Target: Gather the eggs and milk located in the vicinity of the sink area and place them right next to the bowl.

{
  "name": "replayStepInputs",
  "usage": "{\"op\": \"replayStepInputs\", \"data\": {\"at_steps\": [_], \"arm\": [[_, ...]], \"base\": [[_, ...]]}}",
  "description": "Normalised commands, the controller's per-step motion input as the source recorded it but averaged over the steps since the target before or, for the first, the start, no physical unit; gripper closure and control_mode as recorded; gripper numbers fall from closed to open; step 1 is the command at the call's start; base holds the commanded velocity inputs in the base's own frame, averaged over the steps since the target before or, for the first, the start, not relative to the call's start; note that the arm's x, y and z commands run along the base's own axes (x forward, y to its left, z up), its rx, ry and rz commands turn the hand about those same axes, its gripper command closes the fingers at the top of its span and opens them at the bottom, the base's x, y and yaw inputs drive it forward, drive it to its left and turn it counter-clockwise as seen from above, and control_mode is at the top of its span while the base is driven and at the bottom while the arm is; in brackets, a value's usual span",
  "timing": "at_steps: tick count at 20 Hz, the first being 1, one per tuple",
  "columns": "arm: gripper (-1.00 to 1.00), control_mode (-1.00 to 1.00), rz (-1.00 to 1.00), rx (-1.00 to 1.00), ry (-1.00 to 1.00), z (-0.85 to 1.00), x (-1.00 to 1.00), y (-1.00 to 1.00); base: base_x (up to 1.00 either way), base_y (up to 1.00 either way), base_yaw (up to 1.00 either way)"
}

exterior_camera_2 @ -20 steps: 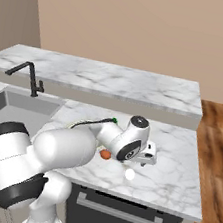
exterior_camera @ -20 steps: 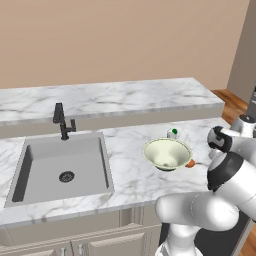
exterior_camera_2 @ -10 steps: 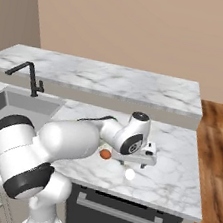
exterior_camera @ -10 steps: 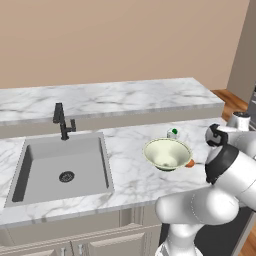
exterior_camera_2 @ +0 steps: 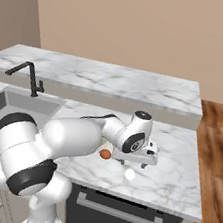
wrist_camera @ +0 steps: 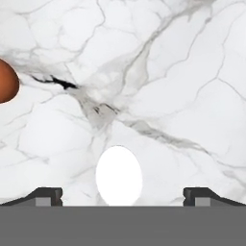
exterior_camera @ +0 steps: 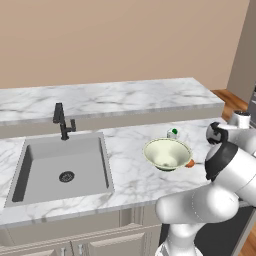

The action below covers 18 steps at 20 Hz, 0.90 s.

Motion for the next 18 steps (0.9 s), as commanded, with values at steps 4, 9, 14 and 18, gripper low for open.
{"op": "replayStepInputs", "data": {"at_steps": [4, 9, 14, 18], "arm": [[-1.00, -1.00, 0.00, 0.00, 0.01, -0.26, -0.11, 0.00], [-1.00, -1.00, 0.00, 0.00, 0.00, -0.28, -0.04, 0.00], [-1.00, -1.00, 0.00, 0.00, 0.00, -0.27, 0.00, 0.00], [-1.00, -1.00, 0.00, 0.02, 0.00, -0.31, 0.00, 0.00]], "base": [[0.00, 0.00, 0.00], [0.00, 0.00, 0.00], [0.00, 0.00, 0.00], [0.00, 0.00, 0.00]]}}
